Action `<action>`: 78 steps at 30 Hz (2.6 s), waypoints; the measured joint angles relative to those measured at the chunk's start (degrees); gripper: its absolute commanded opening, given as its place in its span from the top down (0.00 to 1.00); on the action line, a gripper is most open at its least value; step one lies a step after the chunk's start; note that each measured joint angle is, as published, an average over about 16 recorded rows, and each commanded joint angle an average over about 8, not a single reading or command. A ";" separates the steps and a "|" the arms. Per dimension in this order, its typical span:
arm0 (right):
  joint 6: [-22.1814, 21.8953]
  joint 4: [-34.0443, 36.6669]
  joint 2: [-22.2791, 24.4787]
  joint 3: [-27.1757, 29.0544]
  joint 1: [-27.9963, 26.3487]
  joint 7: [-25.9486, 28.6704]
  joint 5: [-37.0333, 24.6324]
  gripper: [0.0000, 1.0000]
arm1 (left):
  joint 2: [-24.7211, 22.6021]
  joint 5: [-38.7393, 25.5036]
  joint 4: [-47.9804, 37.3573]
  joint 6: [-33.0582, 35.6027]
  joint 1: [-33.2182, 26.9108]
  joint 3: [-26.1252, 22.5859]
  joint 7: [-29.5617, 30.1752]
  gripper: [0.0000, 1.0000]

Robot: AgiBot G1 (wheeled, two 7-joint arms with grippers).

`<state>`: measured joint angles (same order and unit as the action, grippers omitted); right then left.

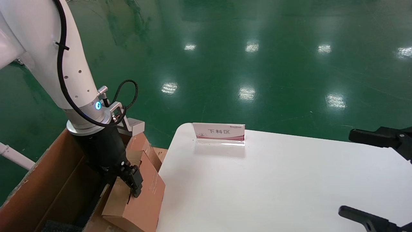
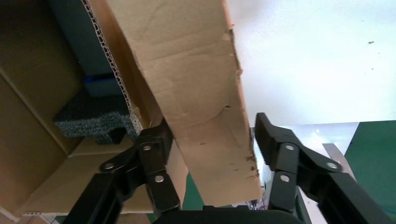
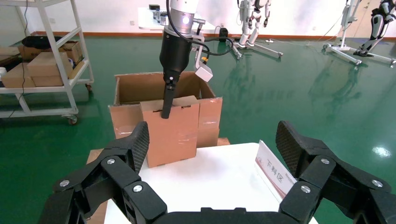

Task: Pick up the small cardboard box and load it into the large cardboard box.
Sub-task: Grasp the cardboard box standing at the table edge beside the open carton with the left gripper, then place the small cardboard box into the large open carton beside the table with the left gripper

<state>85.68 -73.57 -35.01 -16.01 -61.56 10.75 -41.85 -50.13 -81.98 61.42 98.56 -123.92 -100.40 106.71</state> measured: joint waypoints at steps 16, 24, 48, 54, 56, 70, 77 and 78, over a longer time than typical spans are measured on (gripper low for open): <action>0.00 0.00 0.00 0.00 0.00 0.00 0.00 0.00 | 0.09 -0.19 -0.02 0.20 -1.63 2.31 -1.41 1.00; 0.00 0.00 0.00 0.00 0.00 0.00 0.00 0.00 | 1.10 0.71 0.04 0.66 -6.90 6.52 -5.35 1.00; 0.00 0.00 0.00 0.00 0.00 0.00 0.00 0.00 | 11.41 -2.04 -0.04 1.12 -26.83 20.69 -21.37 1.00; 0.00 0.00 0.00 0.00 0.00 0.00 0.00 0.00 | 12.66 -5.00 0.99 1.13 -31.25 17.65 -23.95 1.00; 0.00 0.00 0.00 0.00 0.00 0.00 0.00 0.00 | 12.65 -5.26 1.31 1.13 -33.37 14.87 -24.64 1.00; 0.00 0.00 0.00 0.00 0.00 0.00 0.00 0.00 | 6.92 3.89 -0.43 1.14 -50.24 -20.41 -28.79 1.00; 0.00 0.00 0.00 0.00 0.00 0.00 0.00 0.00 | 4.31 10.42 -2.30 1.14 -53.88 -35.24 -30.45 1.00; 0.00 0.00 0.00 0.00 0.00 0.00 0.00 0.00 | 4.18 11.22 -2.47 1.14 -54.13 -36.76 -30.62 1.00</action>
<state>85.68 -73.57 -35.01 -16.01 -61.56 10.75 -41.85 -45.95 -70.76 58.95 99.69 -178.05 -137.16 76.09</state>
